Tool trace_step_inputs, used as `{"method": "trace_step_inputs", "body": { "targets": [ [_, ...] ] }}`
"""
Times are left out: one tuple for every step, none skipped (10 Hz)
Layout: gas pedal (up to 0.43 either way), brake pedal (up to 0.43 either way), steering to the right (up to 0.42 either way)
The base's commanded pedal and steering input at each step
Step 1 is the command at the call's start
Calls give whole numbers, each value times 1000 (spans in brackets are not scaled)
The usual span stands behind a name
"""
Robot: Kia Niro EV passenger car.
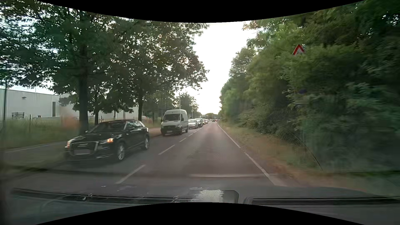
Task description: Follow the waypoints while adhering to traffic rules and regulations
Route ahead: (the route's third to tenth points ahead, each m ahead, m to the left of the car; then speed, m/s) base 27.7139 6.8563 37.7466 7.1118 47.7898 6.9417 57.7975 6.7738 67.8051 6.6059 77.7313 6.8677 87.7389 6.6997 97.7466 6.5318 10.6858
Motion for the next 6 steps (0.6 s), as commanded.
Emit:
{"method": "trace_step_inputs", "body": {
  "targets": [
    [67,0,-3],
    [67,0,-3],
    [67,0,-3],
    [67,0,-2],
    [67,0,-2],
    [67,0,-1]
  ]
}}
